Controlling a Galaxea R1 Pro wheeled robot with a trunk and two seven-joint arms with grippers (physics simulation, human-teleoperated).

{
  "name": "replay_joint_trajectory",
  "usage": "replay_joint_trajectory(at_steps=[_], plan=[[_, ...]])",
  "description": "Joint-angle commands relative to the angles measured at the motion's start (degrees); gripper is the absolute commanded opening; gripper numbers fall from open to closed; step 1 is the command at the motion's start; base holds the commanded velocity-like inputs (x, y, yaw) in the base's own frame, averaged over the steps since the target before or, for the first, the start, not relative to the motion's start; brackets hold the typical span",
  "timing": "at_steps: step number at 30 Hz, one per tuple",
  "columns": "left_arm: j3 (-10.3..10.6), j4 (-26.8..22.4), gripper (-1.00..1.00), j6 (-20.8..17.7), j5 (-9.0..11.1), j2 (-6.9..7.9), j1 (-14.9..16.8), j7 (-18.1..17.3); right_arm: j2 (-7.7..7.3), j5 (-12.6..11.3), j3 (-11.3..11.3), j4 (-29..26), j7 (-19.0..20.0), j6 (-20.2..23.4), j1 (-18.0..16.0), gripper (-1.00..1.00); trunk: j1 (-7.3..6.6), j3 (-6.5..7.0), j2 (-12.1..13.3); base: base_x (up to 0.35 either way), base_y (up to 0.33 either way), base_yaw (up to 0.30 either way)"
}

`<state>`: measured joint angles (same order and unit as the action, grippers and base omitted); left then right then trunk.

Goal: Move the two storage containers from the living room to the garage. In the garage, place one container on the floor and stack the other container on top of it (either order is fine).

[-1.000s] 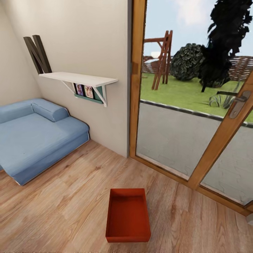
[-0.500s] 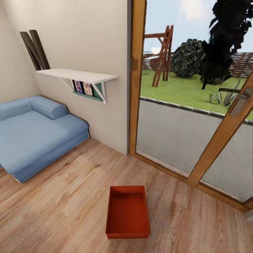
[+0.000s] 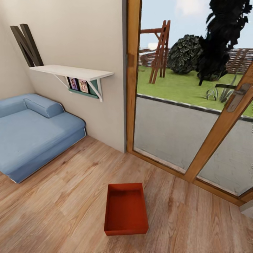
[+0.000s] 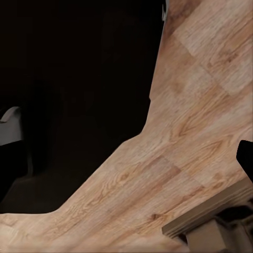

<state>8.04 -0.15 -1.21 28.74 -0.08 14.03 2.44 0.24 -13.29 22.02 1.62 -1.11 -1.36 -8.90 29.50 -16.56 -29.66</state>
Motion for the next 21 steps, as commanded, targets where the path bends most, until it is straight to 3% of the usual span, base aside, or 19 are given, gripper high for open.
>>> replay_joint_trajectory(at_steps=[1, 21], plan=[[0.5, 0.0, 1.00, -0.1, 0.5, -0.01, 0.0, 0.2, 0.03, -0.5, 0.5, 0.1, -0.1, -0.1, -0.1, 1.00, 0.02, -0.17, -0.1, 0.000, 0.000, -0.082], [0.5, 0.0, 1.00, 0.5, 0.5, -0.01, 0.0, 0.2, 0.01, -0.5, 0.5, 0.1, -0.1, -0.7, -0.1, 1.00, 0.02, -2.02, -0.1, 0.000, 0.000, -0.042]])
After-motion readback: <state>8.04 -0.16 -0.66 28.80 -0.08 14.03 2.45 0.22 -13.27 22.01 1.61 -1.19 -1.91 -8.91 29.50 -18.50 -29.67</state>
